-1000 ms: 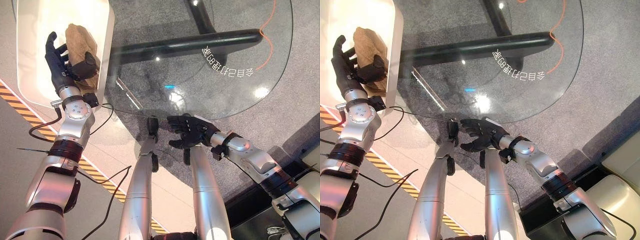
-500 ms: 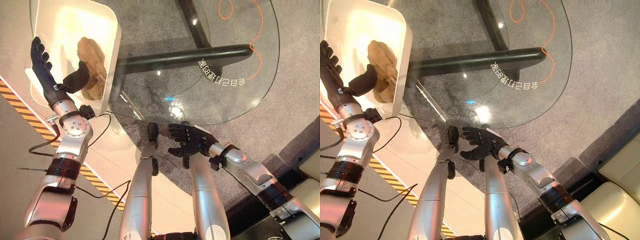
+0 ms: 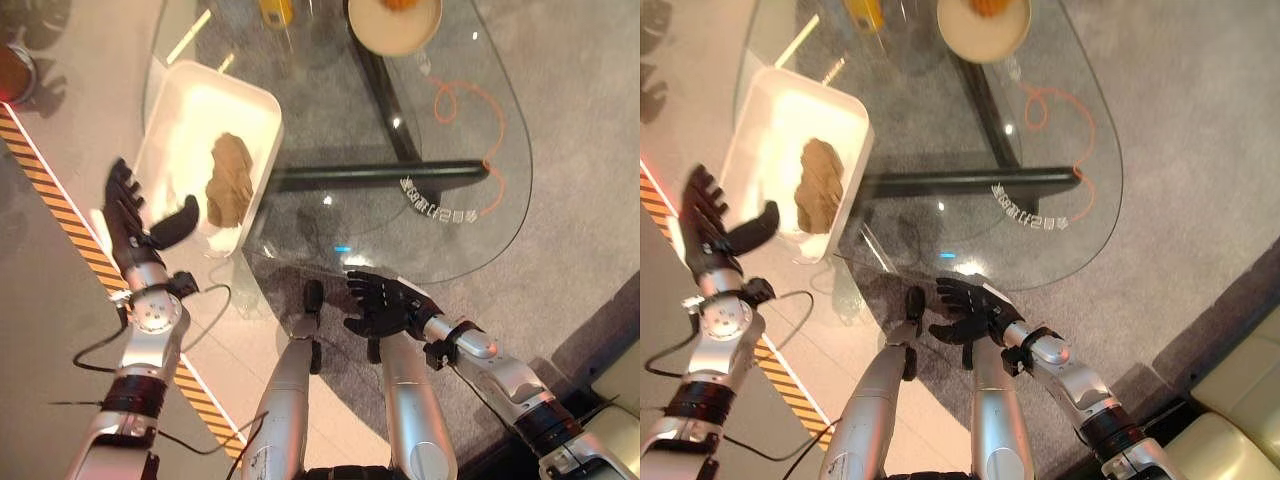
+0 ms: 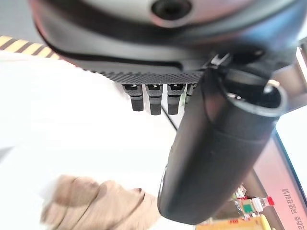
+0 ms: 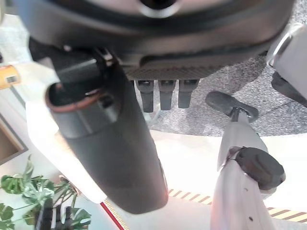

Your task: Wipe the table with a cloth and put it in the basket.

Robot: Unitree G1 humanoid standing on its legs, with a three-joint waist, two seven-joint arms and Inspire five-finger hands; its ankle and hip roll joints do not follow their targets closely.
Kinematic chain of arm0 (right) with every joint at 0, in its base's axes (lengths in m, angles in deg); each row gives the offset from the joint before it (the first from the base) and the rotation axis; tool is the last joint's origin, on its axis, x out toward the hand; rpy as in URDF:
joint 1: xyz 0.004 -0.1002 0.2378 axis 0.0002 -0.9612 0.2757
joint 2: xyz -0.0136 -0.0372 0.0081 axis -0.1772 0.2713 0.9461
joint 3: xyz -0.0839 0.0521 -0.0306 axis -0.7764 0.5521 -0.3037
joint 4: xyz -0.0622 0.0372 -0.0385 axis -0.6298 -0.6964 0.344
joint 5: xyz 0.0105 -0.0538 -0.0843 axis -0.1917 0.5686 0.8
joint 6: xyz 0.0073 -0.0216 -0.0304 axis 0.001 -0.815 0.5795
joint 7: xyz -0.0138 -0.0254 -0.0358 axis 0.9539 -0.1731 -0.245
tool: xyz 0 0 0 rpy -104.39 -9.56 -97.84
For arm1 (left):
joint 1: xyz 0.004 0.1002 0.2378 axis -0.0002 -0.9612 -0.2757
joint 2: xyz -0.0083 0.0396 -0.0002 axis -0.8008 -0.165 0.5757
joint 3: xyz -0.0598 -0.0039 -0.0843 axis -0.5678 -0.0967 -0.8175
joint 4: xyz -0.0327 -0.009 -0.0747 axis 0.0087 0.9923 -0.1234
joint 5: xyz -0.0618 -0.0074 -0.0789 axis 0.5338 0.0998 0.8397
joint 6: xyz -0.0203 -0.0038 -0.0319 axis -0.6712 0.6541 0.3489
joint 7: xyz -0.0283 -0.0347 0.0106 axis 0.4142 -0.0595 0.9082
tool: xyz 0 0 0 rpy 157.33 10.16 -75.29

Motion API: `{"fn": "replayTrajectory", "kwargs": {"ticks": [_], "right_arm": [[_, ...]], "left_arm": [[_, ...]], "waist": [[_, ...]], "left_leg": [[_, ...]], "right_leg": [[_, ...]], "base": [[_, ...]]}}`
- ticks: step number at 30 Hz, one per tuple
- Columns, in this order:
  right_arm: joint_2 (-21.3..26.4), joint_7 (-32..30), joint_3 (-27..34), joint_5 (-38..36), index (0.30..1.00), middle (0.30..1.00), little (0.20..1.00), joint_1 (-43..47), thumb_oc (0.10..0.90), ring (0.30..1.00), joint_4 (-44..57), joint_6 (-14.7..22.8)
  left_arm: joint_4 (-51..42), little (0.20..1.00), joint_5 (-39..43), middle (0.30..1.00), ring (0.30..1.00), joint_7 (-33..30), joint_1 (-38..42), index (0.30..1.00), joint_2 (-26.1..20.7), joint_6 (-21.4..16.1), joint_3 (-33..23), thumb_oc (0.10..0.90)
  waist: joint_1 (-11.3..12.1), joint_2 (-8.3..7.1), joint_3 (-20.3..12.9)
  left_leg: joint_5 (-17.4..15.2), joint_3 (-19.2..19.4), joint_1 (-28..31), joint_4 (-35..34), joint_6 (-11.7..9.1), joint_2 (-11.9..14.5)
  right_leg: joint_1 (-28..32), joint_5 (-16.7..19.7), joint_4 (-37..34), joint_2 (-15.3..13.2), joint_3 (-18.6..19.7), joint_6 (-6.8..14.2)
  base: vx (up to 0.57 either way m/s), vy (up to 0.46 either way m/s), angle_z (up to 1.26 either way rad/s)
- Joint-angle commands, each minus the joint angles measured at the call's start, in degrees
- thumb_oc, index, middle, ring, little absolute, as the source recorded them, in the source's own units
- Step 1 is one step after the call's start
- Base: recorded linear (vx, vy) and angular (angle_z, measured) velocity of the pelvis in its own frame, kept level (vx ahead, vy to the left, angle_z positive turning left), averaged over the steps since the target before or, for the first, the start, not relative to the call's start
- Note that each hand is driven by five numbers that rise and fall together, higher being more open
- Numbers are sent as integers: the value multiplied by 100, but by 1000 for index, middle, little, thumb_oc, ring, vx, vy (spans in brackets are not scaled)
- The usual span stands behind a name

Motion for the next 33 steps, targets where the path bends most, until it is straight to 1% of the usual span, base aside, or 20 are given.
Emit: {"fn": "replayTrajectory", "kwargs": {"ticks": [1,2,4,5,7,8,10,14,15,16,19,21,22,23,24,25,27,29,30,33], "right_arm": [[-187,315,199,121,900,900,900,-396,800,900,137,471],[-250,333,242,104,900,900,900,-478,800,900,4,480],[-423,315,347,171,900,900,900,-642,800,900,-309,480],[-587,209,389,170,900,900,900,-755,800,900,-557,456],[-700,147,460,203,900,900,900,-847,800,900,-708,410],[-722,122,477,215,900,900,900,-864,800,900,-732,392],[-865,-40,588,215,900,900,900,-1020,800,900,-1023,322],[-959,-320,758,15,900,900,900,-1155,800,900,-1496,234],[-1007,-338,824,-42,900,900,900,-1190,800,900,-1719,265],[-1082,-424,887,12,900,900,900,-1233,800,900,-1986,243],[-1157,-506,898,197,900,900,900,-1231,800,900,-2547,238],[-1235,-560,866,438,900,900,900,-1166,800,900,-3299,353],[-1240,-574,866,472,900,900,900,-1158,800,900,-3362,359],[-1302,-677,838,681,900,900,900,-1100,800,900,-3846,419],[-1337,-739,828,766,900,900,900,-1071,800,900,-4085,431],[-1391,-855,830,812,900,900,900,-1037,800,900,-4383,427],[-1489,-899,897,831,900,900,900,-1007,800,900,-4802,463],[-1541,-926,927,887,900,900,900,-997,800,900,-4975,465],[-1599,-977,963,960,900,900,900,-987,800,900,-5203,523],[-1684,-984,1041,917,900,900,900,-967,800,900,-5474,588]], "left_arm": [[-323,900,128,900,900,357,-174,900,-142,-151,-212,800],[-337,900,195,900,900,455,-335,900,-70,-130,-196,800],[-202,900,724,900,900,827,-664,900,133,-8,-196,800],[-19,900,889,900,900,1090,-927,900,355,87,-176,800],[92,900,1049,900,900,1272,-1119,900,500,242,-155,800],[110,900,1065,900,900,1304,-1153,900,523,301,-153,800],[455,900,839,900,900,1663,-1508,900,717,530,-42,800],[984,900,753,900,900,1914,-1775,900,896,990,137,800],[1244,900,670,900,900,1942,-1838,900,991,1022,192,800],[1589,900,748,900,900,1985,-1896,900,1111,1162,246,800],[2217,900,579,900,900,2027,-1879,900,1289,1201,331,800],[2930,900,261,900,900,2156,-1785,900,1399,1157,482,800],[2986,900,238,900,900,2154,-1772,900,1406,1146,492,800],[3383,900,169,900,900,2173,-1681,900,1469,1114,565,800],[3566,900,183,900,900,2174,-1638,900,1491,1075,584,800],[3817,900,146,900,900,2199,-1577,900,1512,1017,596,800],[4196,900,121,900,900,2299,-1498,900,1577,890,646,800],[4343,900,116,900,900,2313,-1471,900,1606,862,653,800],[4492,900,118,900,900,2351,-1451,900,1631,819,653,800],[4733,900,70,900,900,2438,-1399,900,1665,783,674,800]], "waist": [[180,-95,-258],[201,-107,-341],[230,-133,-506],[266,-166,-699],[285,-198,-816],[288,-204,-833],[344,-270,-1103],[393,-296,-1439],[401,-304,-1570],[388,-310,-1732],[373,-312,-1945],[353,-314,-2144],[352,-313,-2156],[331,-306,-2249],[320,-301,-2290],[302,-290,-2344],[257,-267,-2412],[238,-253,-2434],[222,-225,-2459],[187,-176,-2520]], "left_leg": [[-444,52,436,227,101,-352],[-441,21,542,160,90,-345],[-442,-47,790,-16,73,-322],[-418,-100,955,-166,56,-302],[-413,-137,1102,-250,43,-285],[-413,-143,1131,-265,41,-281],[-419,-184,1427,-396,10,-240],[-397,-229,1777,-590,-7,-159],[-396,-236,1891,-655,-8,-127],[-390,-232,2028,-751,-15,-85],[-376,-208,2228,-914,-37,-13],[-358,-173,2421,-1068,-66,54],[-359,-168,2438,-1079,-68,58],[-374,-133,2541,-1137,-81,93],[-389,-111,2594,-1158,-86,110],[-414,-83,2657,-1170,-94,131],[-444,-36,2754,-1188,-97,163],[-458,-19,2791,-1193,-95,172],[-469,8,2833,-1216,-94,188],[-475,28,2914,-1292,-94,208]], "right_leg": [[681,183,-770,189,1,127],[808,176,-835,175,-20,128],[1083,152,-976,163,-57,125],[1302,177,-1144,137,-99,123],[1505,191,-1277,132,-141,116],[1542,194,-1302,132,-149,114],[1965,242,-1571,125,-242,99],[2371,257,-1748,148,-309,86],[2481,261,-1792,161,-309,83],[2597,264,-1841,183,-290,86],[2784,256,-1943,209,-273,86],[2963,268,-2070,228,-235,95],[2979,269,-2081,229,-232,96],[3070,272,-2148,234,-204,104],[3120,268,-2181,233,-187,106],[3181,262,-2216,229,-174,108],[3259,261,-2257,224,-140,111],[3287,259,-2270,221,-125,111],[3316,253,-2280,219,-118,114],[3373,255,-2336,215,-96,124]], "base": [[-17,-161,2],[1,-173,10],[-14,-189,12],[-22,-206,0],[-8,-142,-2],[4,-134,7],[13,-193,17],[46,-127,5],[94,-134,9],[104,-117,15],[67,-64,7],[71,-61,-2],[61,-49,0],[47,-35,-1],[64,-38,-3],[51,-19,-4],[49,-10,-6],[34,3,-16],[43,12,-17],[33,12,-10]]}}
